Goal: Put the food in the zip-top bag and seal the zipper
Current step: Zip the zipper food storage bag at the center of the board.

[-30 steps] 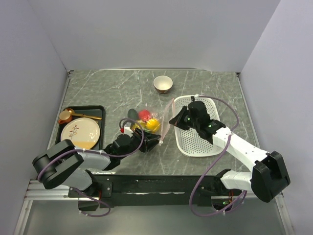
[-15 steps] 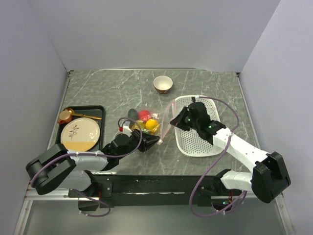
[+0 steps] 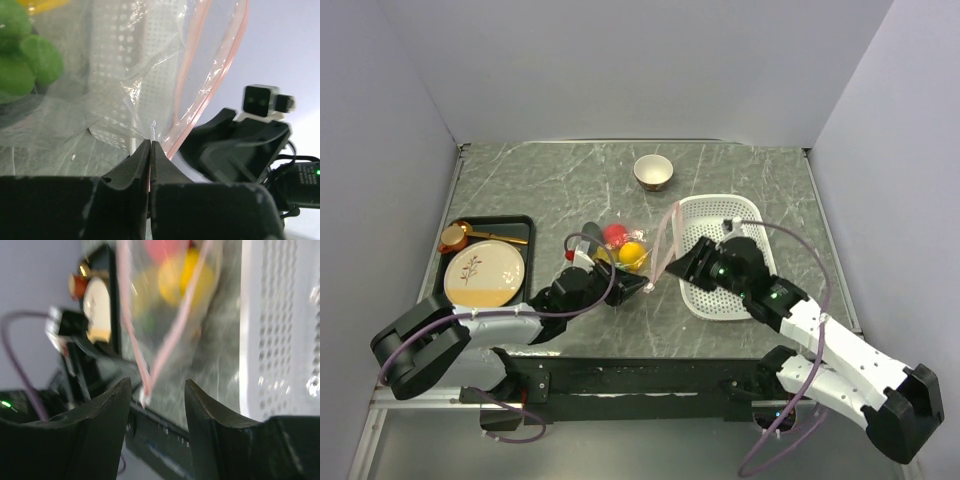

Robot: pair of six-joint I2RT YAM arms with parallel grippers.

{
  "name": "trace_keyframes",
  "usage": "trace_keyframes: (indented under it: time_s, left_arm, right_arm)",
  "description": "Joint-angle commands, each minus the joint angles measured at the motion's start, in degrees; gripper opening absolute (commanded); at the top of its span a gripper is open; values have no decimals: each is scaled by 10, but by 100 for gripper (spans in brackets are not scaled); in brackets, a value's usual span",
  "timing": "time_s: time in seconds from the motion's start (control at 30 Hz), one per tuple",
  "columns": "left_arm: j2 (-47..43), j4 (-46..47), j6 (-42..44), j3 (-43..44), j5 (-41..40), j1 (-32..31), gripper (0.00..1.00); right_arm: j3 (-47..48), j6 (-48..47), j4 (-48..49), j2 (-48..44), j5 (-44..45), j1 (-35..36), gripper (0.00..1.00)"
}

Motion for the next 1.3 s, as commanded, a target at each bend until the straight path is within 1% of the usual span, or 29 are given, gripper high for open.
trace_keyframes:
  time_s: [0.0, 0.17, 0.33, 0.37, 0.47, 0.93, 1.27]
  left_arm:
    - [-2, -20, 62, 37, -12, -3, 8]
    - [-7, -66, 94, 55, -24, -11, 7]
    - [-5, -72, 101, 55, -28, -13, 7]
    - [-3, -72, 100, 55, -27, -13, 7]
    - [-3, -66, 99, 51, -26, -15, 7]
    - [1, -68, 99, 52, -27, -17, 7]
    - [-10, -66, 95, 45, -34, -21, 7]
  right_arm:
    - [-35, 57, 30, 2, -19, 41, 53]
    - [-39, 72, 73, 30, -18, 69, 50]
    - [-28, 76, 102, 65, -26, 80, 46]
    - [-23, 75, 104, 69, -24, 83, 44]
    - [-19, 73, 105, 80, -22, 84, 41]
    - [-26, 82, 90, 47, -8, 91, 42]
    - [-15, 76, 90, 89, -7, 94, 41]
